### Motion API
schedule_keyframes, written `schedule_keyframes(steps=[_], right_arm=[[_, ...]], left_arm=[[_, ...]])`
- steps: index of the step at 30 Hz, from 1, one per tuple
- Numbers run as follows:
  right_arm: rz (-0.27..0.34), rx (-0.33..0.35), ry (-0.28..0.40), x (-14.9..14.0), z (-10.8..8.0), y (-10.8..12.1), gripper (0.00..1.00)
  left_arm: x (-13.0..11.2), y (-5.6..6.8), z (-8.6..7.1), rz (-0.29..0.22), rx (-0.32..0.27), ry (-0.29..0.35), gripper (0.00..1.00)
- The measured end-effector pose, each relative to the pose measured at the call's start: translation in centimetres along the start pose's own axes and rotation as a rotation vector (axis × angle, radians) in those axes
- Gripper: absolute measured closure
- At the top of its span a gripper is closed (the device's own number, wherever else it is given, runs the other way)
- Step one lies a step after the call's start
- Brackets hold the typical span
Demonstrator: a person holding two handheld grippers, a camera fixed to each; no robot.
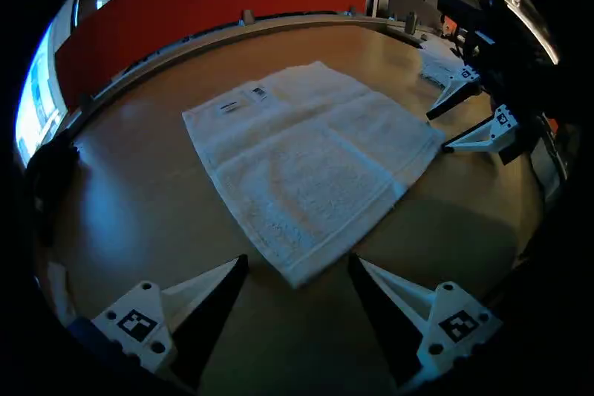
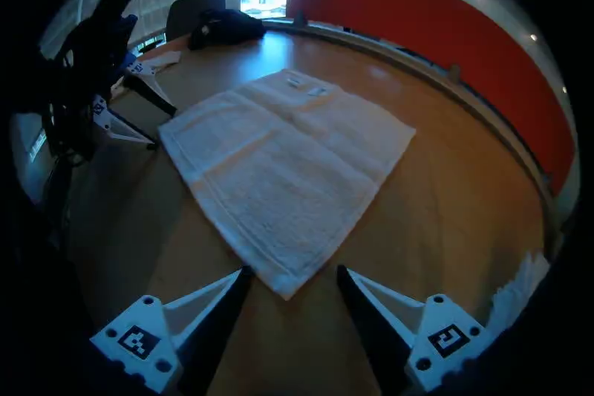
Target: Fold towel
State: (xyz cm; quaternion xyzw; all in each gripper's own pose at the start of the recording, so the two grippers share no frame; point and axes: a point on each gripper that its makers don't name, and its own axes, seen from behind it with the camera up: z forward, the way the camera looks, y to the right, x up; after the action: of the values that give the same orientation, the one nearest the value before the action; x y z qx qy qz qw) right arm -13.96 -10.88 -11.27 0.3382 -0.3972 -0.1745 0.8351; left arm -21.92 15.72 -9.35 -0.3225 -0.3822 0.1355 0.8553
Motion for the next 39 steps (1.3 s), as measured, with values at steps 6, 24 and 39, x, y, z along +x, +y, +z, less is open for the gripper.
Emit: schedule_keyframes(steps=[6, 24, 39], right_arm=[[0.008, 0.021, 0.000, -0.14, 0.11, -0.18, 0.21], [0.023, 0.031, -0.002, -0.17, 0.13, 0.07, 0.46], [0.035, 0.042, -0.006, -0.05, 0.06, -0.40, 0.63]], left_arm=[[0.12, 0.16, 0.14, 0.015, -0.009, -0.004, 0.08], [0.27, -0.03, 0.33, -0.011, 0.014, -0.018, 0.26], [0.36, 0.05, 0.21, -0.027, 0.027, -0.024, 0.61]])
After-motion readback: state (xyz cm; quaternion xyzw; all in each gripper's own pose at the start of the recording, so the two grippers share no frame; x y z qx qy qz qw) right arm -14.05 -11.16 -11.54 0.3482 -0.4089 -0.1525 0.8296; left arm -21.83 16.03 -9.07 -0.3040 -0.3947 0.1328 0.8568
